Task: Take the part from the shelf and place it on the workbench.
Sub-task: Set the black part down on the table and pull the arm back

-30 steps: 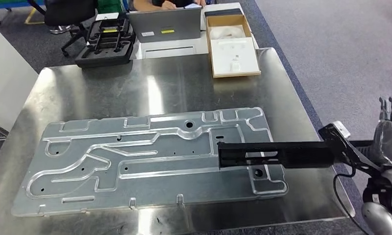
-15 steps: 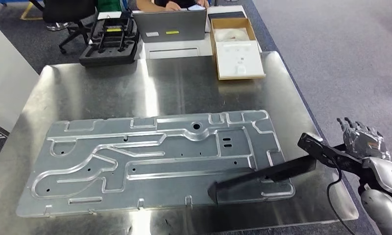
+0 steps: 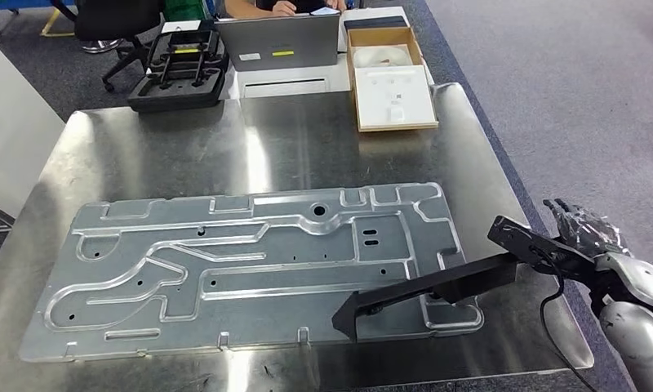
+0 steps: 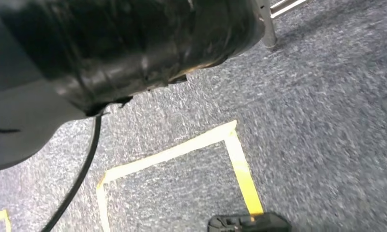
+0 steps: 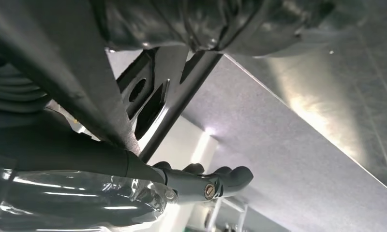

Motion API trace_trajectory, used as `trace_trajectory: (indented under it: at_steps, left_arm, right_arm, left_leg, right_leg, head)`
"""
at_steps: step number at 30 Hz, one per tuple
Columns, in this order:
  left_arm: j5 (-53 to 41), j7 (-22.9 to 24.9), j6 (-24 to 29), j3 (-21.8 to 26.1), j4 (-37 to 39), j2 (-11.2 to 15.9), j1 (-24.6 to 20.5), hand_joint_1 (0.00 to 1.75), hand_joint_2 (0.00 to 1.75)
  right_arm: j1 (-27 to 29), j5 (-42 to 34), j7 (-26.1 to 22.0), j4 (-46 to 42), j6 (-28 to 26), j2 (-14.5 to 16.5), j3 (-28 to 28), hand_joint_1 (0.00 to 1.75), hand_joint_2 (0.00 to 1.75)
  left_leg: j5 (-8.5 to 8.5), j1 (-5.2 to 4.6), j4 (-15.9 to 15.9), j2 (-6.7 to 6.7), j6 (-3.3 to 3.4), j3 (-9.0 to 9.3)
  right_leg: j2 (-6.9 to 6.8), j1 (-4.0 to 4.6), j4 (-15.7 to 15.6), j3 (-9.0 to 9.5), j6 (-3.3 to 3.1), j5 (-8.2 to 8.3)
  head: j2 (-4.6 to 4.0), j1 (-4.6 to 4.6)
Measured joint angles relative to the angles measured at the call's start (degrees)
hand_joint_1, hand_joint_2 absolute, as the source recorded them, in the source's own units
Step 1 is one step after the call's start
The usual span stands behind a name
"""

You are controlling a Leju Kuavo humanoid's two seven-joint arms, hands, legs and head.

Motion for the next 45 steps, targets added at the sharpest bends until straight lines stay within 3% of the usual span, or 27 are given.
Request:
trace_trajectory:
  at_steps: [3,5,6,9,11,14,16,18,19,20,21,24,26,30,31,33,35,36,37,38,40,41,45]
  left_arm:
    - [0.01,0.1,0.01,0.01,0.0,-0.01,0.0,0.0,0.0]
    - [-0.04,0.2,0.03,0.01,0.0,-0.03,0.15,0.0,0.0]
    - [-0.08,0.24,0.08,0.01,0.0,-0.04,0.21,0.0,0.0]
    - [-0.14,0.16,0.31,0.01,0.0,-0.04,0.15,0.0,0.0]
    - [-0.15,0.06,0.38,0.01,0.0,-0.04,0.13,0.0,0.0]
    - [-0.19,0.01,0.41,0.01,0.0,-0.05,0.2,0.0,0.0]
    - [-0.3,-0.01,0.46,0.01,0.0,-0.06,0.16,0.0,0.0]
    - [-0.38,-0.01,0.51,0.01,0.0,-0.05,0.17,0.0,0.0]
    - [-0.39,0.0,0.54,0.01,0.0,-0.05,0.19,0.0,0.0]
    - [-0.39,0.02,0.56,0.01,0.0,-0.07,0.21,0.0,0.0]
    - [-0.4,0.04,0.6,0.01,0.0,-0.11,0.23,0.0,0.0]
    - [-0.41,0.11,0.89,0.01,0.0,-0.44,0.23,0.0,0.0]
    - [-0.41,0.2,1.1,0.01,0.0,-0.61,0.23,0.0,0.0]
    - [-0.4,0.31,1.23,0.01,0.0,-0.67,0.25,0.0,0.0]
    - [-0.4,0.32,1.23,0.0,0.0,-0.67,0.23,0.0,0.0]
    - [-0.37,0.37,1.24,-0.01,0.0,-0.68,0.25,0.0,0.0]
    - [-0.32,0.49,1.23,-0.01,0.0,-0.72,0.38,0.0,0.0]
    - [-0.32,0.54,1.23,-0.01,0.0,-0.73,0.46,0.0,0.0]
    - [-0.31,0.62,1.26,-0.02,0.0,-0.74,0.5,0.0,0.0]
    - [-0.27,0.68,1.3,-0.02,0.0,-0.74,0.51,0.0,0.0]
    - [-0.19,0.8,1.39,-0.02,0.0,-0.74,0.42,0.0,0.0]
    - [-0.15,0.85,1.43,-0.02,0.0,-0.74,0.37,0.0,0.0]
    - [-0.09,0.91,1.5,-0.02,0.0,-0.75,0.36,0.0,0.0]
  right_arm:
    - [-0.21,3.81,-0.18,-1.27,2.03,0.39,0.0,0.0,0.0]
    - [-0.29,6.33,-0.22,-2.04,3.03,0.77,0.0,0.0,0.0]
    - [-0.34,7.48,-0.2,-2.41,3.32,0.96,0.0,0.0,0.0]
    - [-0.52,9.9,-0.14,-3.55,3.56,1.11,0.0,0.0,0.0]
    - [-0.55,10.69,-0.11,-4.03,3.65,1.11,0.0,0.0,0.0]
    - [-0.42,12.08,-0.06,-4.42,3.71,1.09,0.0,0.0,0.0]
    - [-0.33,14.78,-0.09,-4.93,3.0,0.96,0.0,0.0,0.0]
    - [-0.17,18.02,-0.13,-5.51,0.99,0.67,0.0,0.0,0.0]
    - [0.01,19.46,-0.13,-5.8,-0.34,0.52,0.0,0.0,0.0]
    - [0.23,20.57,-0.14,-6.08,-1.54,0.4,0.0,0.0,0.0]
    - [0.44,21.53,-0.14,-6.4,-2.58,0.32,0.0,0.0,0.0]
    - [0.86,23.18,-0.16,-7.35,-4.47,0.26,0.0,0.0,0.0]
    - [1.17,23.3,-0.16,-7.92,-5.41,0.26,0.0,0.0,0.0]
    - [1.87,23.41,-0.15,-8.47,-5.75,0.26,0.0,0.0,0.0]
    - [1.94,23.7,-0.15,-8.59,-5.61,0.26,0.0,0.0,0.0]
    - [1.99,23.91,-0.13,-8.75,-5.09,0.37,-0.02,0.0,0.0]
    - [2.12,23.67,-0.04,-8.76,-4.2,0.67,-0.21,0.0,0.0]
    - [2.25,23.91,0.0,-8.76,-3.66,0.85,-0.44,0.0,0.0]
    - [2.42,24.35,0.03,-8.76,-3.22,1.02,-0.74,0.0,0.0]
    - [2.58,24.82,0.03,-8.77,-2.93,1.13,-1.04,0.0,0.0]
    - [2.79,25.29,0.03,-8.78,-2.74,1.22,-1.66,0.0,0.0]
    - [2.82,25.19,0.03,-8.78,-2.77,1.23,-1.98,0.0,0.0]
    - [3.08,24.66,0.03,-8.77,-2.93,1.31,-3.02,0.0,0.0]
  left_leg:
    - [-4.55,0.5,9.92,0.07,-0.81,-4.67]
    - [-4.7,0.88,12.83,0.07,-1.09,-6.29]
    - [-3.26,1.08,11.18,0.07,-1.17,-5.59]
    - [1.79,1.35,-0.06,0.01,-1.17,-0.1]
    - [2.36,1.1,-3.24,-0.1,-0.82,1.43]
    - [2.83,0.83,-3.86,-0.08,0.32,1.59]
    - [3.15,0.84,-4.36,0.04,1.14,1.8]
    - [3.13,0.61,-4.42,0.13,1.59,1.85]
    - [3.09,0.46,-4.4,0.15,1.73,1.88]
    - [3.04,0.3,-4.37,0.14,1.83,1.94]
    - [2.98,0.16,-4.33,0.12,1.93,2.03]
    - [2.7,-0.14,-4.11,0.04,1.88,2.34]
    - [2.58,-0.24,-3.98,0.02,1.52,2.29]
    - [1.61,-0.23,-2.99,0.08,0.49,1.93]
    - [0.34,-0.15,-1.13,0.09,0.13,1.14]
    - [-3.24,0.32,5.5,0.12,-0.56,-1.81]
    - [-4.91,0.81,10.76,0.13,-1.07,-4.17]
    - [-4.18,1.01,10.57,0.13,-1.24,-4.04]
    - [-2.53,1.18,8.2,0.14,-1.33,-2.83]
    - [-0.51,1.3,4.42,0.14,-1.33,-0.9]
    - [1.8,1.23,-2.36,0.11,-1.07,2.53]
    - [2.09,1.09,-4.06,0.1,-0.84,3.35]
    - [2.56,1.09,-5.5,0.19,0.54,3.86]
  right_leg:
    - [-0.16,0.02,-0.07,0.05,-0.32,-0.02]
    - [-0.17,0.03,-0.07,0.1,-0.36,-0.06]
    - [-0.14,0.0,-0.07,0.16,-0.35,-0.07]
    - [-0.04,-0.02,-0.01,0.36,0.12,-0.21]
    - [0.02,0.04,-0.07,0.38,0.82,-0.16]
    - [0.08,-0.33,0.1,0.17,1.85,-0.41]
    - [0.05,-0.37,3.75,-1.49,2.04,-2.74]
    - [0.04,-0.18,11.13,-4.83,1.94,-6.27]
    - [0.04,-0.07,14.29,-6.33,1.88,-7.28]
    - [0.05,0.05,15.67,-7.0,1.75,-7.24]
    - [0.04,0.17,14.84,-6.61,1.55,-6.16]
    - [-0.04,0.82,3.81,-1.23,0.49,-1.11]
    - [-0.1,1.21,-0.12,0.57,0.08,-0.3]
    - [-0.14,0.9,-1.17,1.17,-0.65,0.18]
    - [-0.19,0.74,-1.47,1.34,-0.89,0.38]
    - [-0.26,0.69,-1.61,1.32,-1.07,0.51]
    - [-0.24,0.67,-1.59,1.25,-1.1,0.53]
    - [-0.19,0.64,-1.56,1.26,-1.08,0.52]
    - [-0.13,0.61,-1.52,1.32,-1.03,0.5]
    - [-0.06,0.56,-1.49,1.41,-0.95,0.46]
    - [0.08,0.62,-1.4,1.47,-0.46,0.39]
    - [0.13,0.64,-1.42,1.46,-0.12,0.42]
    - [0.21,0.55,-0.92,1.19,1.14,-0.08]
  head:
    - [0.0,-0.05]
    - [0.0,-0.04]
    - [0.0,-0.04]
    - [0.0,-0.02]
    - [0.0,0.04]
    - [0.0,0.08]
    - [0.0,0.17]
    - [0.0,0.24]
    - [0.0,0.23]
    - [0.0,0.22]
    - [0.0,0.21]
    - [0.0,0.2]
    - [0.0,0.18]
    - [0.0,0.1]
    - [0.0,0.04]
    - [0.0,-0.04]
    - [0.0,-0.05]
    - [0.0,-0.05]
    - [0.0,-0.06]
    - [0.0,-0.04]
    - [0.0,-0.03]
    - [0.0,-0.02]
    - [0.0,0.05]
